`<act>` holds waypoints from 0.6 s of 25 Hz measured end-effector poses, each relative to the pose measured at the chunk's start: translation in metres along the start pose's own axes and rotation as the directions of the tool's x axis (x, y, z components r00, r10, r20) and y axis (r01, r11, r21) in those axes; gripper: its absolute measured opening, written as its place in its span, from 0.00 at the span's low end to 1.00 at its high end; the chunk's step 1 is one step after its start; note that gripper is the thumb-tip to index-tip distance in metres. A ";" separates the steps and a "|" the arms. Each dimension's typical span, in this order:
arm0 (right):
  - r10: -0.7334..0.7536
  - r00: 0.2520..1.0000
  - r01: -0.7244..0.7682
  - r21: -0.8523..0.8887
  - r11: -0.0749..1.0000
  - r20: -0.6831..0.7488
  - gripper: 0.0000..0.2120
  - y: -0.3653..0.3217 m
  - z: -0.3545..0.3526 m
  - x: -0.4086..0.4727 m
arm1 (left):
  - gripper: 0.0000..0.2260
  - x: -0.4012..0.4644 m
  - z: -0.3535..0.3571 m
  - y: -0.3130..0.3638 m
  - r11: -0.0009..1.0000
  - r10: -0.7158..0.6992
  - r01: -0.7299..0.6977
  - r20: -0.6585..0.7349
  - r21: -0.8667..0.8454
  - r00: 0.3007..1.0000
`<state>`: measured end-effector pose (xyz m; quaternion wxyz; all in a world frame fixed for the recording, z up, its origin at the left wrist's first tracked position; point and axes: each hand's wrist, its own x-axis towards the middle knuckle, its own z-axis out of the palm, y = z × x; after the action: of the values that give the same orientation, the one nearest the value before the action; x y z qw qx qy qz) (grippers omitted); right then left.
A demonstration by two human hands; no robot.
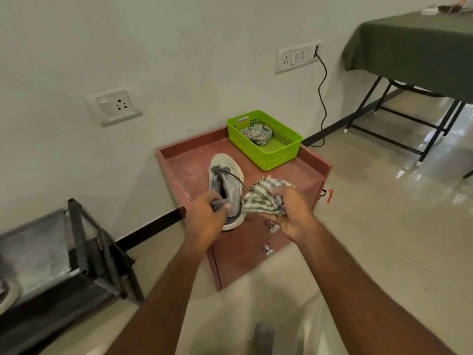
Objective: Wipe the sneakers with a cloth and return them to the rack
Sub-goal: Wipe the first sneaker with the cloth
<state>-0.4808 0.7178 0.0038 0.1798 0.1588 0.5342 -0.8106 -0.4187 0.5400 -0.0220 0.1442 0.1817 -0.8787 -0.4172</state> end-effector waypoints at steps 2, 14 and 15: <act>-0.205 0.978 0.194 -0.164 0.967 -0.050 0.14 0.006 0.007 0.008 | 0.04 0.005 -0.017 -0.006 1.000 -0.023 0.022 -0.033 -0.022 0.999; -0.290 0.706 0.699 -0.703 0.133 0.647 0.27 0.075 0.038 0.014 | 0.03 -0.003 -0.018 -0.030 0.997 0.059 -0.056 -0.041 0.054 0.997; -0.246 0.738 0.672 -0.714 0.195 0.628 0.23 0.070 0.031 0.009 | 0.04 -0.004 -0.017 -0.029 0.997 0.057 -0.056 -0.029 0.050 0.998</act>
<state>-0.4587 0.6626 -0.0449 0.0768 -0.3004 0.8645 -0.3956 -0.4022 0.5128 -0.0351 0.1646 0.1663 -0.8912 -0.3886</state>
